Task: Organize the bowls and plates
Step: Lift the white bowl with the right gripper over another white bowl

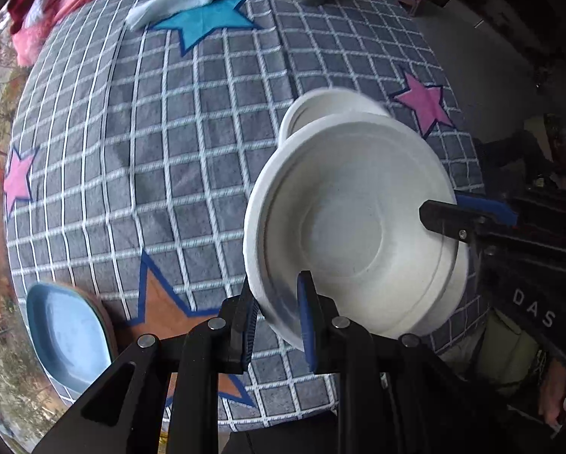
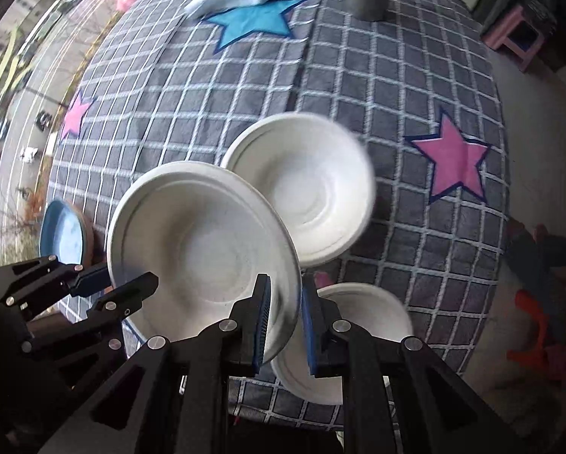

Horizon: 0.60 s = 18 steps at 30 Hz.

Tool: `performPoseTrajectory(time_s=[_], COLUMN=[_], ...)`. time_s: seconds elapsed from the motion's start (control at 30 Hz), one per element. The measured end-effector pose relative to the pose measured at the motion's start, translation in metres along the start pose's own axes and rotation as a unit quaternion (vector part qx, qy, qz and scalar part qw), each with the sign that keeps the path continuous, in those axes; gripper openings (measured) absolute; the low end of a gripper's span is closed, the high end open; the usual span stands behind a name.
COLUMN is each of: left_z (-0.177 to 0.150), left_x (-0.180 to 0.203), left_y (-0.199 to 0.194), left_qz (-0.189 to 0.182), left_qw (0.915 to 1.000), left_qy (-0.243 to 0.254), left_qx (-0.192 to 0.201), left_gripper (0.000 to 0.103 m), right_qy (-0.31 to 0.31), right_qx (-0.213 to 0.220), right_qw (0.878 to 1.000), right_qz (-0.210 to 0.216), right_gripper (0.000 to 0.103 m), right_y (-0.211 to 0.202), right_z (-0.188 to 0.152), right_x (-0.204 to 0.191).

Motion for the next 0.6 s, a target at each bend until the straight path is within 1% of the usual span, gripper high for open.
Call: performPoseTrajectory(time_s=[0.1,0.13,0.23,0.37,0.47,0.6], left_z=[0.022,0.023,0.042,0.044,0.052,0.057], left_x=[0.010,0.012,0.018,0.022,0.023,0.021], left_y=[-0.005,-0.006,-0.008,-0.001,-0.001,0.003], left_qz=[-0.002,-0.004,-0.001,0.001,0.005,0.007], left_qw=[1.0000,0.9999,0.9999,0.9999,0.9999,0.9999], left_qy=[0.005,0.005,0.011,0.012,0.012,0.011], left_qx=[0.008,0.008,0.012,0.011,0.011,0.005], left_gripper=[0.023,0.023,0.023,0.023,0.023,0.023], right_qy=[0.017,0.023,0.035,0.045,0.048,0.049], right_qx=[0.012,0.015,0.020,0.021,0.023,0.017], right_qw=[1.000,1.000,0.999,0.999,0.999,0.999], right_qz=[-0.003,-0.003,-0.003,-0.004,-0.004,-0.003], right_gripper=[0.018,0.018,0.018,0.018,0.018,0.018], right_y=[-0.012,-0.014,-0.018,-0.022,-0.024,-0.020], right_z=[0.011,0.015,0.023,0.032,0.039,0.045], right_x=[0.014,0.018,0.027,0.036,0.039,0.042])
Point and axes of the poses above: each gripper's, at about its wrist camera, not at the fingertips, and y roughly the way its jaws point, x to its right, z to its top, the point moved 9 cm from there along y, roughly the way its jaws point, and after that the axes turned 15 degrees about z, right-handed, at the moved point
